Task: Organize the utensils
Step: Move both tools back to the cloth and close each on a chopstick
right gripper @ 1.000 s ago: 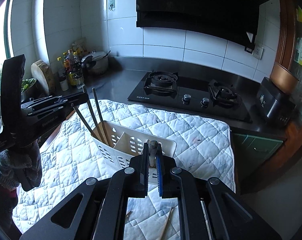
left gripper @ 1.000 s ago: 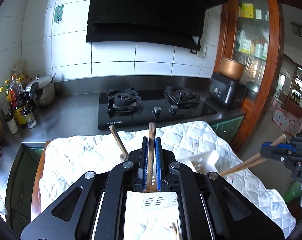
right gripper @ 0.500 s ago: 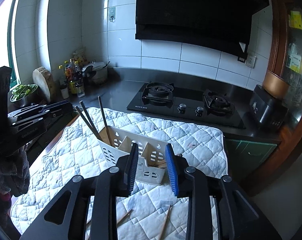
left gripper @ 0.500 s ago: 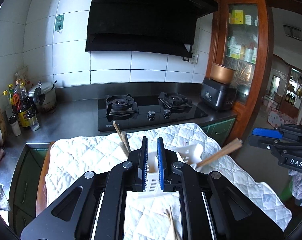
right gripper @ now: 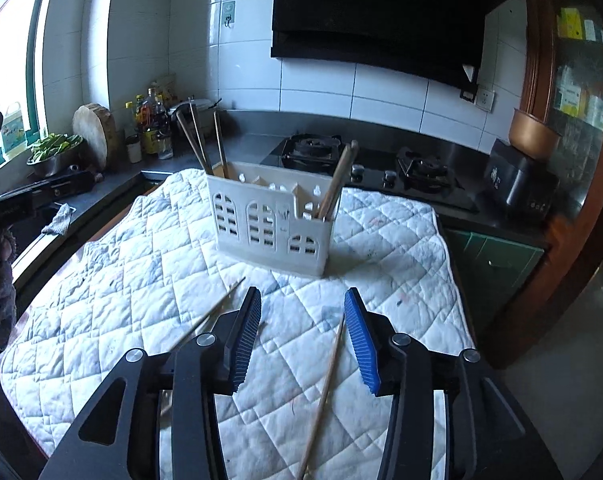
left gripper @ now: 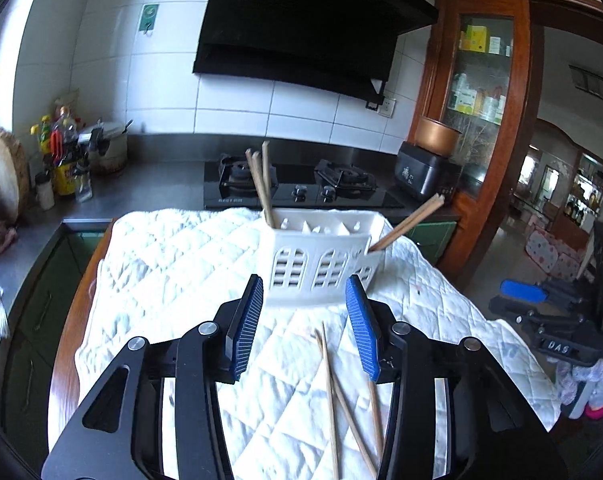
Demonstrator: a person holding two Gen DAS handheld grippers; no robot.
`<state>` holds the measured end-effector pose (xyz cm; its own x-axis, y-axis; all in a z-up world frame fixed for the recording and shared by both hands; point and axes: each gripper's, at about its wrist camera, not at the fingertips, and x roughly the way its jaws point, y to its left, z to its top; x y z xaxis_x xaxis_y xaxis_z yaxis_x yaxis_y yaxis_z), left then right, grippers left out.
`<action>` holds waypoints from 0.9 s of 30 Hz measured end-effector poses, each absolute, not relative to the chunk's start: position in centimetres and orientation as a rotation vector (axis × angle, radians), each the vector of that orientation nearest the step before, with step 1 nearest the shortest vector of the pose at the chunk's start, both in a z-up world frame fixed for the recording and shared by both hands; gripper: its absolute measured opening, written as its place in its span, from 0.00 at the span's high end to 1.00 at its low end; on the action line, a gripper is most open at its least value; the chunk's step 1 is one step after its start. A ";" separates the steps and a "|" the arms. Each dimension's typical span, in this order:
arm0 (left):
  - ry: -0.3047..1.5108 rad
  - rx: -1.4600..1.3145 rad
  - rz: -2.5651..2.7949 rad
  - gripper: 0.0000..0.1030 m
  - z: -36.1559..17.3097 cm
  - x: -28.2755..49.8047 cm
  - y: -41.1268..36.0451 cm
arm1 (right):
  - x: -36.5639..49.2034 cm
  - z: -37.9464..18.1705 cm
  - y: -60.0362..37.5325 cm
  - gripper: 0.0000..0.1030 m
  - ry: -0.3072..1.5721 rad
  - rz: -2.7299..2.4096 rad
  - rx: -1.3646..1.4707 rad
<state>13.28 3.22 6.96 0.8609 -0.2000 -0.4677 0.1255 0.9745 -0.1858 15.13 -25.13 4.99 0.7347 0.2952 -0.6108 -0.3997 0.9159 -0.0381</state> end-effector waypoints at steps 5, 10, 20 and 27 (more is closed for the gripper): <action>0.545 -0.153 -0.131 0.54 4.1 11.3 3.3 | 13.4 -0.5 -26.5 0.59 0.732 0.361 -0.117; 0.583 -0.152 -0.098 0.54 1.6 9.8 3.4 | 12.4 -5.2 -27.0 0.65 0.817 0.326 -0.102; 0.672 -0.166 -0.104 0.54 -2.7 8.2 2.7 | 12.4 -8.6 -27.1 0.75 0.873 0.287 -0.060; 0.729 -0.178 -0.131 0.54 -4.9 8.1 2.0 | 13.3 -9.4 -27.3 0.83 0.903 0.261 -0.061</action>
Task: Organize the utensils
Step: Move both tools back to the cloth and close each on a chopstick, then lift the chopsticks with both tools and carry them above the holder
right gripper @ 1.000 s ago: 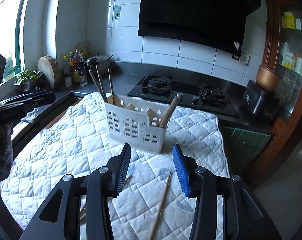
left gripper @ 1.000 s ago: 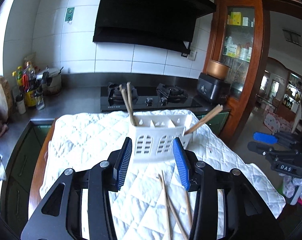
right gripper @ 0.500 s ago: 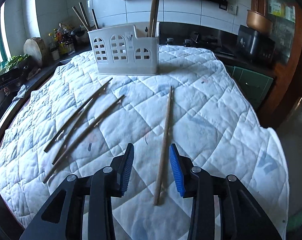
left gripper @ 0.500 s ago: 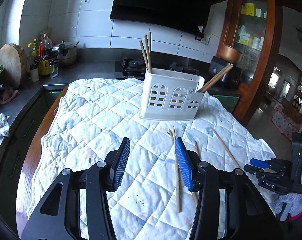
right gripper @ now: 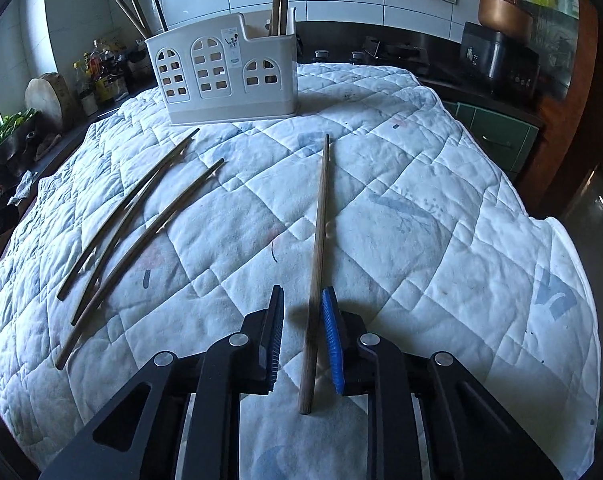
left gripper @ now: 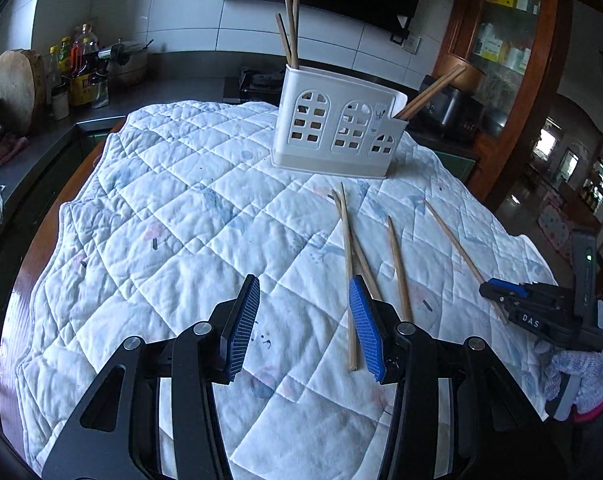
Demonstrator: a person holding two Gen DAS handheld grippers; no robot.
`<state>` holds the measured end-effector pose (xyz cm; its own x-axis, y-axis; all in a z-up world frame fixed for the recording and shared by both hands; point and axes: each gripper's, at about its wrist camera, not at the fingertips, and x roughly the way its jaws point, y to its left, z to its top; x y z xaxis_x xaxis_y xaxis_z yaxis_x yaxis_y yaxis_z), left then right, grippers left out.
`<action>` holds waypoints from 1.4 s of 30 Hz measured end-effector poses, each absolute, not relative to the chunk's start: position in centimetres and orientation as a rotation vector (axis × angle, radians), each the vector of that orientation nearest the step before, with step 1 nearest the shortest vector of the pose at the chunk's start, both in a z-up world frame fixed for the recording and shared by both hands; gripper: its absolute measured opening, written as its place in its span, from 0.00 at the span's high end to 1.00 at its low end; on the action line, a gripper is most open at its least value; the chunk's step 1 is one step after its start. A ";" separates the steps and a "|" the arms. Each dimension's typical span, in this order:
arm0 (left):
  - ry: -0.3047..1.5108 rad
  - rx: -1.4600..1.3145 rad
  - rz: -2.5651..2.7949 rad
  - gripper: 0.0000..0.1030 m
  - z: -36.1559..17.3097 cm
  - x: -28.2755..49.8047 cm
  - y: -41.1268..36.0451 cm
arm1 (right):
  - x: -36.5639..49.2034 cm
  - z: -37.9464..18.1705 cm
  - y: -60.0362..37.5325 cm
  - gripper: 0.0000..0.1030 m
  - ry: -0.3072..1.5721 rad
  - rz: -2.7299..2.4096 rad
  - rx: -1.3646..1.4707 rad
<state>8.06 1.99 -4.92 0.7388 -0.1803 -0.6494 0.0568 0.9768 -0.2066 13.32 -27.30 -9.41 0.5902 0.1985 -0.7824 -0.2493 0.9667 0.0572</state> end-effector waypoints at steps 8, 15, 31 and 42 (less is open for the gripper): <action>0.801 -0.148 -0.207 0.56 -7.2 8.6 -0.7 | 13.8 -9.9 -27.7 0.92 0.929 0.235 -0.049; 0.836 -0.123 -0.228 0.61 -8.3 9.7 -2.3 | 13.6 -9.9 -27.9 0.93 0.926 0.238 -0.037; 0.911 -0.086 -0.186 0.92 -10.0 12.9 -3.6 | 13.3 -9.9 -28.1 0.93 0.919 0.238 -0.026; 0.830 -0.101 -0.193 0.95 -7.0 11.9 -2.9 | 12.1 -7.1 -28.3 0.94 0.839 0.229 -0.037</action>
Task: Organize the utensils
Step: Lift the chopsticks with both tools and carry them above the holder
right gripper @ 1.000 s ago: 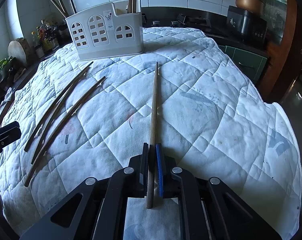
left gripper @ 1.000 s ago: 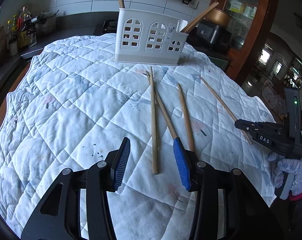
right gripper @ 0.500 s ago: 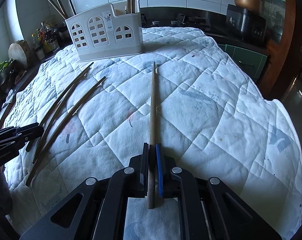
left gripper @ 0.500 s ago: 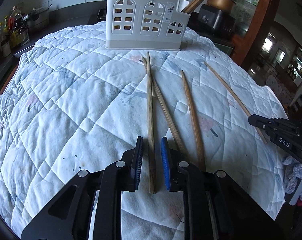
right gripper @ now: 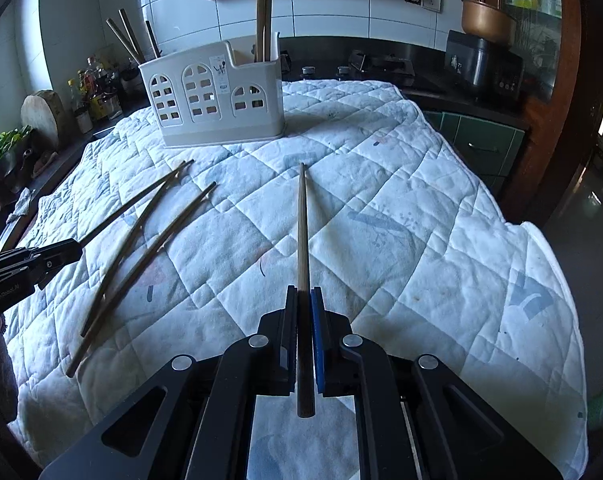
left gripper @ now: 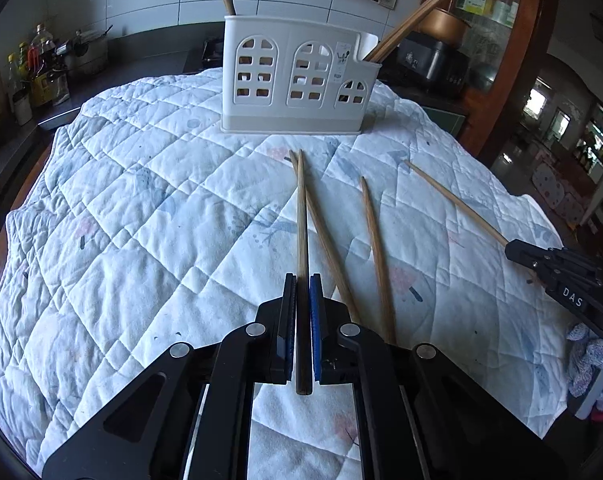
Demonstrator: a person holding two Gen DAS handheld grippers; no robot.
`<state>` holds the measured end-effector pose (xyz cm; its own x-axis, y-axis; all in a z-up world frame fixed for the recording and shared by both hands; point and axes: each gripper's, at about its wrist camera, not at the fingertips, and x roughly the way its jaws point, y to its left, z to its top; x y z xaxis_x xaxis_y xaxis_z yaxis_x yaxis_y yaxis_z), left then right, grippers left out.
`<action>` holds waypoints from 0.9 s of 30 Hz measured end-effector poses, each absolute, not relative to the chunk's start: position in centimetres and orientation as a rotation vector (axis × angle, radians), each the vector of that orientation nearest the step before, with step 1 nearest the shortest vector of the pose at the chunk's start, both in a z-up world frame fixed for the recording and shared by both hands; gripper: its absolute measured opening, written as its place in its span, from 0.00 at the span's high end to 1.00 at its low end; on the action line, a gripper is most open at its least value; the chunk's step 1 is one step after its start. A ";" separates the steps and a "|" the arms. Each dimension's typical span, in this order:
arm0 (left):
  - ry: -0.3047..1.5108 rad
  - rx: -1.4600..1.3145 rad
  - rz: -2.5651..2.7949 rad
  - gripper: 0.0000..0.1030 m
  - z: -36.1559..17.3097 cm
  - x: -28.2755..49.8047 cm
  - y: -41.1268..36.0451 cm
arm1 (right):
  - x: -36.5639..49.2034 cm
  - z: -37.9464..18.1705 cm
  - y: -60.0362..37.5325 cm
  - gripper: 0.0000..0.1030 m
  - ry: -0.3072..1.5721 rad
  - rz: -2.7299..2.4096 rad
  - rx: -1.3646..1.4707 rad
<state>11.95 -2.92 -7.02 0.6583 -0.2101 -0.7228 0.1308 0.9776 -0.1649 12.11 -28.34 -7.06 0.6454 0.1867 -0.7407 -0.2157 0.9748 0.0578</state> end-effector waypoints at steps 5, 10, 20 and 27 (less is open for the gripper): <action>0.768 -0.124 -0.206 0.95 -4.6 11.3 -2.3 | 11.5 -4.1 -28.3 0.94 0.768 0.245 -0.035; 0.690 -0.133 -0.222 0.95 -2.3 10.6 -1.8 | 11.3 -1.2 -28.2 0.94 0.706 0.280 -0.017; 0.625 -0.154 -0.286 0.95 0.6 10.6 -1.3 | 12.5 3.1 -26.7 0.94 0.662 0.367 -0.028; 0.601 -0.103 -0.302 0.95 3.6 12.5 -1.0 | 15.0 7.8 -25.6 0.94 0.636 0.418 -0.063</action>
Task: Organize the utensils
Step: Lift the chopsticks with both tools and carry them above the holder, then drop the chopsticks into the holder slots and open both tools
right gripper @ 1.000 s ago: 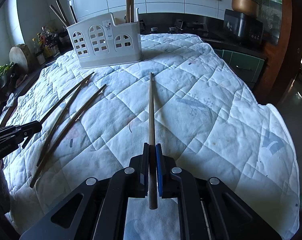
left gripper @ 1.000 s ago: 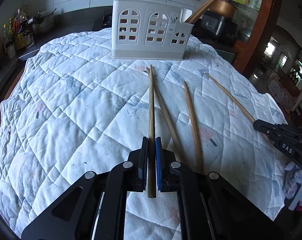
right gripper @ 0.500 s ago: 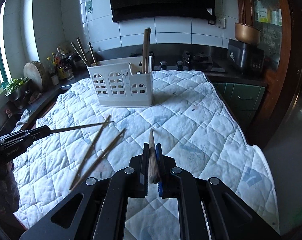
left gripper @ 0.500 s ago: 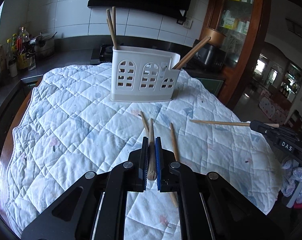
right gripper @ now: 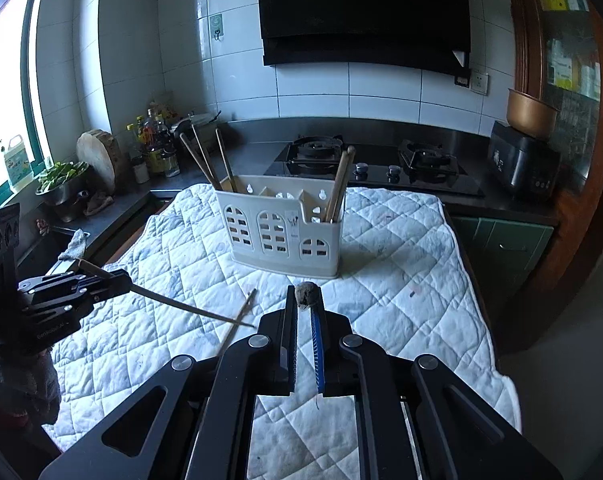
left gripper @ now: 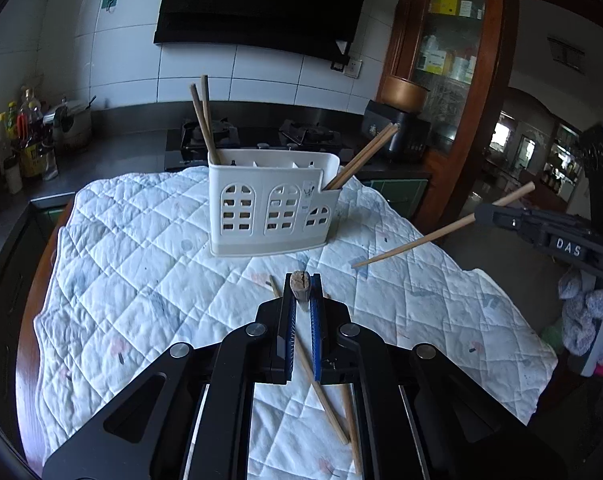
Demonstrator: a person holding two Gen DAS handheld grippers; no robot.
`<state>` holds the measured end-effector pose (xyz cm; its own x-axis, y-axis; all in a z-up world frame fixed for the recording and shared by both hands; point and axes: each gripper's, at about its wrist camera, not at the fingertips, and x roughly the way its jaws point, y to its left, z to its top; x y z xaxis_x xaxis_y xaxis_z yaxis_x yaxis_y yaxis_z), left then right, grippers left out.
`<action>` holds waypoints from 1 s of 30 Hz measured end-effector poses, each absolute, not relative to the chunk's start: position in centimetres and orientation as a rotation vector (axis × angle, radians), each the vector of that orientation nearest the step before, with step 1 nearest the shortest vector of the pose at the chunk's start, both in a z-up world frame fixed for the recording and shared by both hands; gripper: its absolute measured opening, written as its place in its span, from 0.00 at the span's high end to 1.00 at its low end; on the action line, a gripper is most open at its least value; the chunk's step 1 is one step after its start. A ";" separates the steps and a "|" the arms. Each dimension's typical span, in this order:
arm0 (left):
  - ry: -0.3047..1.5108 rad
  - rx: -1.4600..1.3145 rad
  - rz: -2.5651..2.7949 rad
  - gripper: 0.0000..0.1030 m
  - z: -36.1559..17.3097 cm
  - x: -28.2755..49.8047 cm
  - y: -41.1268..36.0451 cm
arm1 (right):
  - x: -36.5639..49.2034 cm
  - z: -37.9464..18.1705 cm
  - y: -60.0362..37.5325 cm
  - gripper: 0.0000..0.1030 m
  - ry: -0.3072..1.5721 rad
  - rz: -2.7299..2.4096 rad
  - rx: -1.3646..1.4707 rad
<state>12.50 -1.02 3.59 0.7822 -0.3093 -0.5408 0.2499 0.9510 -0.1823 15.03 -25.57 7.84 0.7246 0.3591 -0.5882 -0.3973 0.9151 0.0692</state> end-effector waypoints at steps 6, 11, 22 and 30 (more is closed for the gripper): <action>0.607 -0.072 -0.323 0.95 5.9 15.0 -0.9 | 18.3 12.5 -24.6 0.94 0.625 0.454 -0.082; 0.609 -0.050 -0.331 0.95 7.7 17.2 -0.9 | 21.1 15.3 -23.4 0.94 0.617 0.455 -0.114; 0.477 -0.004 -0.321 0.95 15.8 20.8 -0.6 | 26.5 16.0 -21.1 0.94 0.662 0.412 -0.169; 0.355 0.000 -0.268 0.95 20.3 24.7 -0.7 | 29.0 13.4 -20.1 0.94 0.725 0.414 -0.196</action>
